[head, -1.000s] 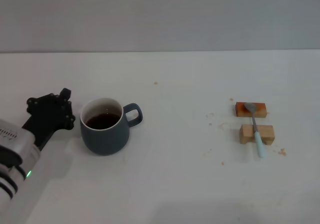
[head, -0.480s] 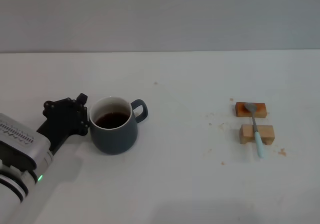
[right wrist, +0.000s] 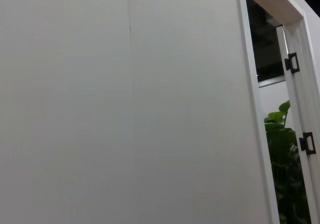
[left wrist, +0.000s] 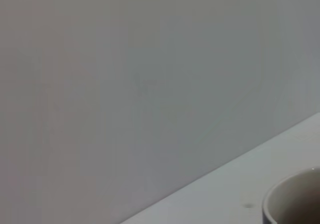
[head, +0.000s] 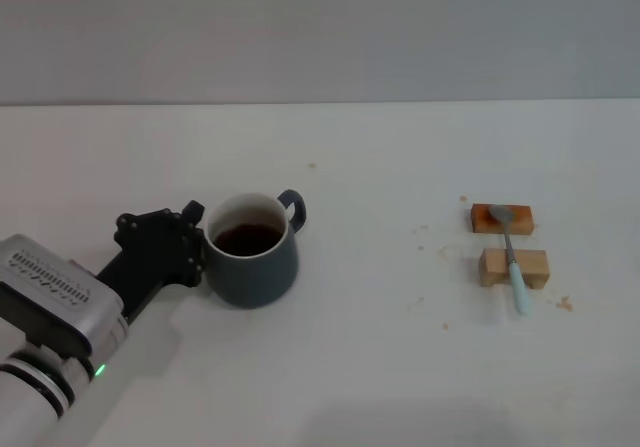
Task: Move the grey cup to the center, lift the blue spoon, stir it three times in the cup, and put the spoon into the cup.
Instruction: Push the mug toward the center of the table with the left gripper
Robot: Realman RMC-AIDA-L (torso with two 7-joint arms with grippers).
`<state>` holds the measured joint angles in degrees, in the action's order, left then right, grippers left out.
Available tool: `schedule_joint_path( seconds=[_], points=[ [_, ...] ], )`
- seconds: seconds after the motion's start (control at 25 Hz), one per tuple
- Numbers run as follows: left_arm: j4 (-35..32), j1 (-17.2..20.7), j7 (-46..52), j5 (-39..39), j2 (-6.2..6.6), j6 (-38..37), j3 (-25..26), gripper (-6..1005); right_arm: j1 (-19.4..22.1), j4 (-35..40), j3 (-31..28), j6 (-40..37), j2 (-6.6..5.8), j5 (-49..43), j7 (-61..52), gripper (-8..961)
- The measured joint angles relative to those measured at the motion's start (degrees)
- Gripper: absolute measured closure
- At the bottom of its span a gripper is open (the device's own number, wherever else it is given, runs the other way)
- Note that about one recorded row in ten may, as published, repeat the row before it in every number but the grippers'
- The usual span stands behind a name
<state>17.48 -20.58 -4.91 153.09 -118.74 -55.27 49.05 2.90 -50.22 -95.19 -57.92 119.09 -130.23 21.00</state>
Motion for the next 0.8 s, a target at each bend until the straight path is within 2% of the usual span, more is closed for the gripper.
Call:
schedule_joint_path(
  seconds=[0.4,0.8],
  points=[
    [2.21,0.06,0.15,-0.26,-0.05,0.88,-4.90,1001,0.00,0.04,0.00,0.00,0.00,-0.03,0.00,145],
    [3.97,0.82,0.18,-0.64,-0.10,2.71,-4.68,1001,0.00,0.14,0.05,0.17,0.00,-0.03,0.00,147]
  ],
)
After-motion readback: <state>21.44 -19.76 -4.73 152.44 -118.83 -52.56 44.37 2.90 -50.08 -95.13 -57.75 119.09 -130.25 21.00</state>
